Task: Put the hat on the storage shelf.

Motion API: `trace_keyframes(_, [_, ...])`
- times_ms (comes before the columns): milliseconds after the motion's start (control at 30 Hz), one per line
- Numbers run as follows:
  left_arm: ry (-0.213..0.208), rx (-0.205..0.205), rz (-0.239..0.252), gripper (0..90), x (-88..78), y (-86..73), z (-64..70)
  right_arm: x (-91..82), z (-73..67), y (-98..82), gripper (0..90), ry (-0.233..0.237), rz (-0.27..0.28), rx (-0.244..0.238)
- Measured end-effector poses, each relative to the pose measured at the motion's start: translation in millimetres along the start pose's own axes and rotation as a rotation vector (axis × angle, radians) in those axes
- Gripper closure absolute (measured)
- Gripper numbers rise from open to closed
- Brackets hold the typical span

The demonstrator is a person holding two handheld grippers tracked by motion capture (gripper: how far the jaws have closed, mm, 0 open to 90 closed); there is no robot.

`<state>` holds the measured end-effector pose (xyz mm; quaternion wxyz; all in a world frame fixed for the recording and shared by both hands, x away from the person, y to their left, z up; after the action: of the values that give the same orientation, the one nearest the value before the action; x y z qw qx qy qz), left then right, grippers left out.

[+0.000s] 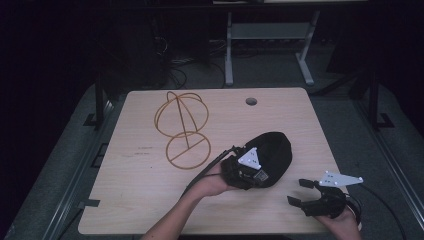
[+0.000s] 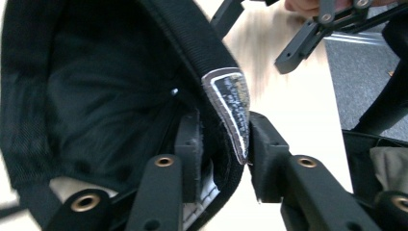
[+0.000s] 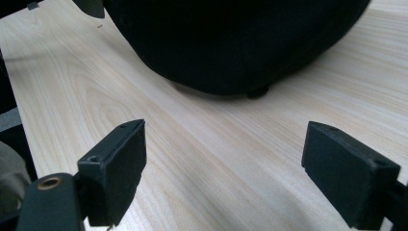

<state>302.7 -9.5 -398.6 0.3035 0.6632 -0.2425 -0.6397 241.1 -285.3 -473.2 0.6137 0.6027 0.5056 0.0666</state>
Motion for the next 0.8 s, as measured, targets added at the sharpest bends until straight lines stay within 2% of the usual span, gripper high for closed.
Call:
trace_keyframes(133, [-0.003, 0.026, 0.004, 79.0, -4.9, 13.5, 1.6, -1.0, -0.8, 1.4, 15.3, 0.003, 0.023, 0.007])
trace_keyframes(367, [-0.005, 0.021, 0.029, 80.4, -15.5, 26.6, 1.4, -1.9, -4.6, 5.8, 15.3, 0.013, 0.065, -0.006])
trace_keyframes(533, [-0.031, 0.002, 0.095, 80.5, -30.0, 38.0, -1.0, -1.4, -12.8, 12.9, 15.6, 0.025, 0.121, -0.036])
trace_keyframes(767, [-0.064, -0.019, 0.154, 80.5, -43.0, 47.7, -3.2, -2.2, -20.4, 21.8, 15.8, 0.027, 0.175, -0.061])
trace_keyframes(800, [-0.074, -0.023, 0.175, 80.5, -46.5, 50.9, -3.1, -3.9, -21.6, 25.9, 15.8, 0.032, 0.203, -0.063])
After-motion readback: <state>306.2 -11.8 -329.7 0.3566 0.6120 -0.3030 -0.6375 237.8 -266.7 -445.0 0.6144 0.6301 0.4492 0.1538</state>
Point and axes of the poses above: each handheld gripper's, and its own axes: x roughly forward along the jaws, y roughly out of its top, z roughly to its right, the point moved 1 cm from there along x, roughly forward along the jaws, and after that the axes turned 1 degree about x, right-handed, at the moved point
